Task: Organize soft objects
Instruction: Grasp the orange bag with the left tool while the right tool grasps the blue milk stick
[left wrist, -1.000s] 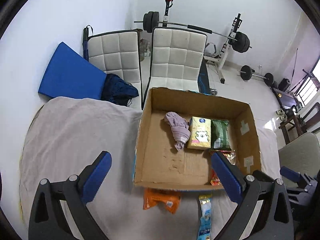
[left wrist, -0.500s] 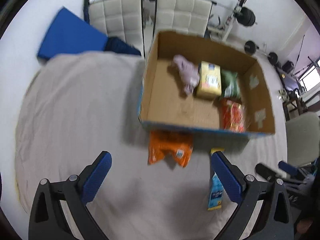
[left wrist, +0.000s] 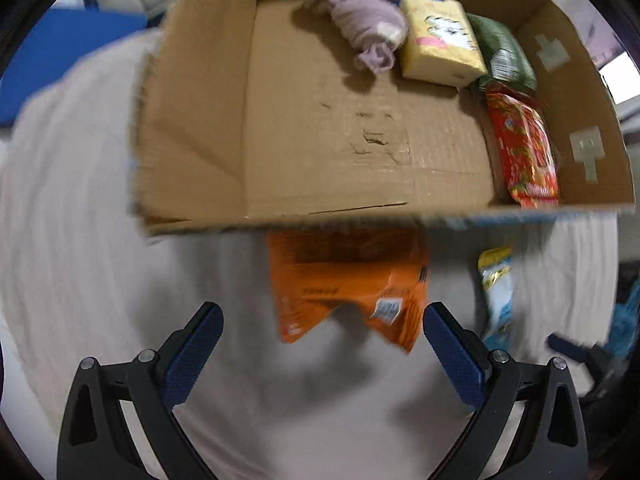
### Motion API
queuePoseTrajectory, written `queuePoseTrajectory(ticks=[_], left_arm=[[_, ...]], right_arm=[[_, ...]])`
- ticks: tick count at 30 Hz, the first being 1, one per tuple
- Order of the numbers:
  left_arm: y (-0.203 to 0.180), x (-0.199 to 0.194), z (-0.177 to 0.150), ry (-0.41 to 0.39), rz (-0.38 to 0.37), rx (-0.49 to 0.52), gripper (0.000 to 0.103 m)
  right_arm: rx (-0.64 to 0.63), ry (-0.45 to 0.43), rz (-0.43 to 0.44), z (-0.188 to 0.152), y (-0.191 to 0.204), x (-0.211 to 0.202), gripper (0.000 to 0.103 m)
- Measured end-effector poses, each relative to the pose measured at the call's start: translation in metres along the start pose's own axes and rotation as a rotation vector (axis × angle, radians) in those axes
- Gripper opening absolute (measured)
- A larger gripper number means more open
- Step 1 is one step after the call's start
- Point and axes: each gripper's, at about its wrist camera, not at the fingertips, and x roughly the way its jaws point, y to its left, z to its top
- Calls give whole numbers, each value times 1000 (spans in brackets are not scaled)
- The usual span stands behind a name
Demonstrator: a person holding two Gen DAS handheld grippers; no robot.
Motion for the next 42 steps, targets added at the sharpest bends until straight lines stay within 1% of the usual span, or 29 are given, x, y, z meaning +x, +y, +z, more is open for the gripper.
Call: queuePoseTrajectory(ticks=[2, 5, 6, 7, 8, 9, 12, 13, 14, 16, 17, 18, 19, 20, 21, 22, 25, 28, 30, 32, 35, 36, 37, 39, 40, 42], left_arm=[[0, 7, 5, 18, -31, -31, 102], [0, 20, 13, 40, -32, -71, 102], [0, 23, 14, 45, -37, -75, 96], [-2, 28, 14, 58, -43, -77, 87], [-3, 31, 13, 66, -47, -75, 87], [-5, 32, 12, 58, -43, -68, 87], [-8, 31, 9, 46, -50, -66, 82], [-8, 30, 8, 43, -52, -68, 79], [-8, 30, 9, 40, -50, -65, 78], [-12, 28, 1, 31, -26, -49, 77], [-15, 28, -4, 30, -19, -39, 77], [-18, 27, -11, 30, -13, -30, 77], [-20, 27, -16, 32, -9, -27, 77], [-21, 26, -25, 36, -7, -27, 77], [-22, 26, -34, 41, -15, -30, 77], [-23, 25, -45, 49, -26, -34, 77], [-28, 25, -79, 69, -23, -38, 78], [-35, 32, -105, 99, -13, -37, 78], [-36, 35, -114, 82, 2, -31, 78], [-40, 36, -116, 77, 10, -29, 78], [-37, 41, -117, 85, -11, -46, 79], [-36, 44, -118, 96, -27, -57, 79], [-31, 47, -118, 106, -31, -64, 79], [-25, 57, -123, 132, -33, -74, 78], [-25, 60, -127, 133, -32, -76, 78], [-31, 62, -133, 122, -3, -47, 78]], right_arm=[[2, -2, -7, 1, 0, 2, 103], [8, 1, -14, 2, -1, 6, 103], [9, 3, -17, 3, -1, 7, 103], [10, 4, -19, 3, -2, 9, 103], [11, 7, -25, 5, -2, 10, 103], [10, 13, -33, 7, -1, 12, 103], [2, 38, -42, 6, 1, 20, 99], [-5, 47, -49, 4, 3, 24, 95], [-12, 51, -57, 3, 6, 27, 91], [-39, 64, -83, 0, 12, 32, 69], [-59, 62, -106, -3, 17, 33, 68], [-77, 53, -120, -6, 21, 33, 61], [-91, 50, -136, -8, 25, 33, 48], [-101, 56, -153, -12, 27, 34, 40], [-102, 63, -156, -17, 31, 36, 36], [-98, 78, -148, -22, 29, 37, 35], [-91, 128, -133, -41, 21, 40, 35], [-96, 166, -122, -57, 17, 43, 36], [-110, 189, -126, -66, 17, 48, 37], [-107, 182, -134, -74, 16, 48, 37], [-94, 191, -150, -83, 20, 51, 37], [-91, 195, -151, -76, 25, 50, 37], [-88, 202, -155, -61, 22, 52, 37], [-95, 210, -161, -60, 18, 52, 38], [-99, 211, -163, -62, 18, 52, 38], [-93, 214, -164, -64, 19, 53, 38]])
